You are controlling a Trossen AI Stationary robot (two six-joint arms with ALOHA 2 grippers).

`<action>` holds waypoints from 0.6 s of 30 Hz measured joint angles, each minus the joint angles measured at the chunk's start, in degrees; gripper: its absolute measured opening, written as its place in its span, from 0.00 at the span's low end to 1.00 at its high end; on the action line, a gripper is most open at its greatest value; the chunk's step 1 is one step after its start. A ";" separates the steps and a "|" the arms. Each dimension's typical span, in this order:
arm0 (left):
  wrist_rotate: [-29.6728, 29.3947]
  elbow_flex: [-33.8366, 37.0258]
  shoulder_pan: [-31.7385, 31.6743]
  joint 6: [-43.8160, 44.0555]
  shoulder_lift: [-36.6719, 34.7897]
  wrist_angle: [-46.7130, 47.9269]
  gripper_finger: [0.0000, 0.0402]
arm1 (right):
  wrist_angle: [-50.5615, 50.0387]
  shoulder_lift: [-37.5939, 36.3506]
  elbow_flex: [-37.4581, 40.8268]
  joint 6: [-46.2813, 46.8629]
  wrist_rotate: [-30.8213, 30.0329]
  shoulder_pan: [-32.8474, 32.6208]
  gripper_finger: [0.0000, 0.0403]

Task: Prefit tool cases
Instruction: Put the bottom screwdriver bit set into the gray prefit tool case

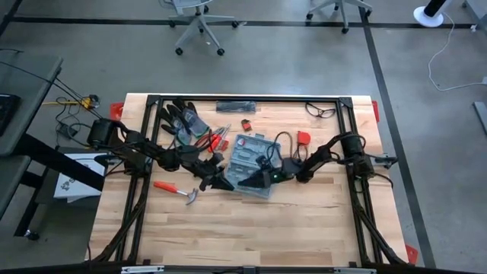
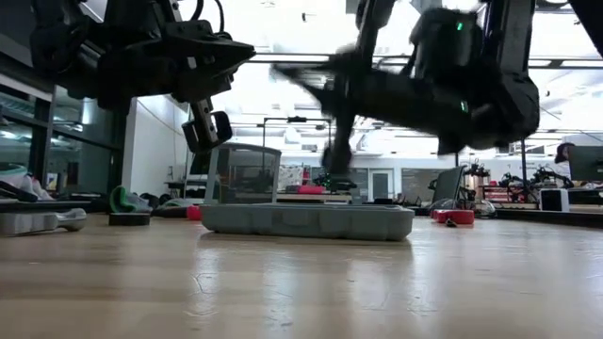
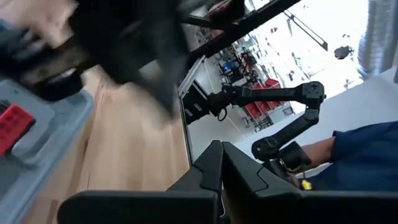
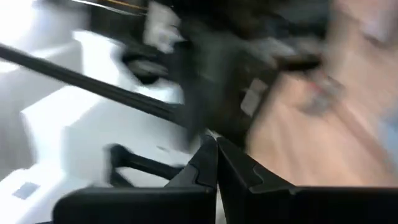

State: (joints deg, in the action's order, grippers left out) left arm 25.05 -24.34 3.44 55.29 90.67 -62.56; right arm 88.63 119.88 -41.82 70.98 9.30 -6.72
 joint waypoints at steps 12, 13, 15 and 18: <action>-0.14 -0.02 0.00 0.17 0.00 -1.03 0.00 | -8.21 7.88 -8.09 1.09 6.17 0.43 0.00; -0.12 -0.02 0.00 0.17 0.00 -1.07 0.00 | -5.93 8.03 -7.94 1.33 5.96 0.44 0.00; -0.14 -0.02 0.00 0.17 0.00 -1.27 0.00 | -5.09 7.29 -7.80 0.99 5.67 0.26 0.00; -0.14 -0.02 0.00 -0.11 0.00 -0.66 0.00 | -4.98 5.06 -7.87 -0.62 5.70 -0.29 0.00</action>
State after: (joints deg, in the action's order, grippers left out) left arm 24.92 -24.36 3.44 55.17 90.67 -63.21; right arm 83.66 124.94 -49.69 70.36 15.00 -7.01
